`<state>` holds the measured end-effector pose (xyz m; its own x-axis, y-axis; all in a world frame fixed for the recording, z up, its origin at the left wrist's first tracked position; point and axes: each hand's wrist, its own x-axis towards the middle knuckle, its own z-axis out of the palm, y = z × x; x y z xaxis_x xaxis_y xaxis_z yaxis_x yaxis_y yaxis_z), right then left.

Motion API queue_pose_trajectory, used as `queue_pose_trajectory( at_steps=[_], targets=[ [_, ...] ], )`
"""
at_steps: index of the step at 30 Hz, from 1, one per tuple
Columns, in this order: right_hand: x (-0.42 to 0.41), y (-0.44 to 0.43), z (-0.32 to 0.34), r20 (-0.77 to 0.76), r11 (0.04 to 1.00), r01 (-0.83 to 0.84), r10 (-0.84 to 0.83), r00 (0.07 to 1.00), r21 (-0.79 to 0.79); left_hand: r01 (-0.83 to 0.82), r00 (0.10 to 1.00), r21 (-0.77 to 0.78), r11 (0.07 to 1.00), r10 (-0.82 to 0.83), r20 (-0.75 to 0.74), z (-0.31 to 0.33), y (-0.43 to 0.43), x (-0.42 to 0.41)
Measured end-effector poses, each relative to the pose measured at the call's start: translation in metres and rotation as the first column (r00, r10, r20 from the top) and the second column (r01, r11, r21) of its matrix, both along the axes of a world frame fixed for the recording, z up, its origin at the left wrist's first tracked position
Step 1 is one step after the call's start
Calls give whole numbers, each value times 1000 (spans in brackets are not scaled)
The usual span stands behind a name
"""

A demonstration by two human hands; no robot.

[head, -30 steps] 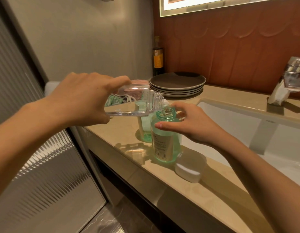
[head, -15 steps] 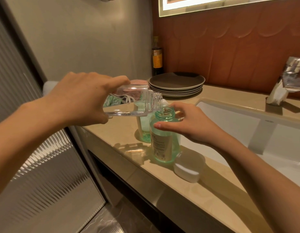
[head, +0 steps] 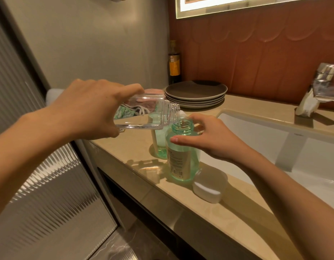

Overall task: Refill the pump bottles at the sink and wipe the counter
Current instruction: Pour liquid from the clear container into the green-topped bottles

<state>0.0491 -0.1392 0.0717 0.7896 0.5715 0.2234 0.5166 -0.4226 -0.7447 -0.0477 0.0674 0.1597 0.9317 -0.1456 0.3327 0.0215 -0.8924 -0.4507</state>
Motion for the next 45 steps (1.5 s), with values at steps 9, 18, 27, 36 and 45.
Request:
queue_pose_trajectory(
  at_steps=[9,18,27,36,45],
  targets=[
    [-1,0,1,-5,1000,0,0,1000,8,-12,1000,15,1000,13,-3,1,-1,-1],
    [-2,0,2,-13,1000,-8,9,1000,16,-43,999,37,998,43,-19,3,-4,-1],
    [-2,-1,2,-3,1000,-10,10,1000,19,-68,997,50,996,69,-36,5,-6,-1],
    [-1,0,3,-2,1000,-17,17,1000,17,-62,997,53,997,65,-43,7,-7,0],
    [-2,-1,2,1,1000,-14,14,1000,22,-57,997,57,997,60,-48,8,-8,0]
  ],
)
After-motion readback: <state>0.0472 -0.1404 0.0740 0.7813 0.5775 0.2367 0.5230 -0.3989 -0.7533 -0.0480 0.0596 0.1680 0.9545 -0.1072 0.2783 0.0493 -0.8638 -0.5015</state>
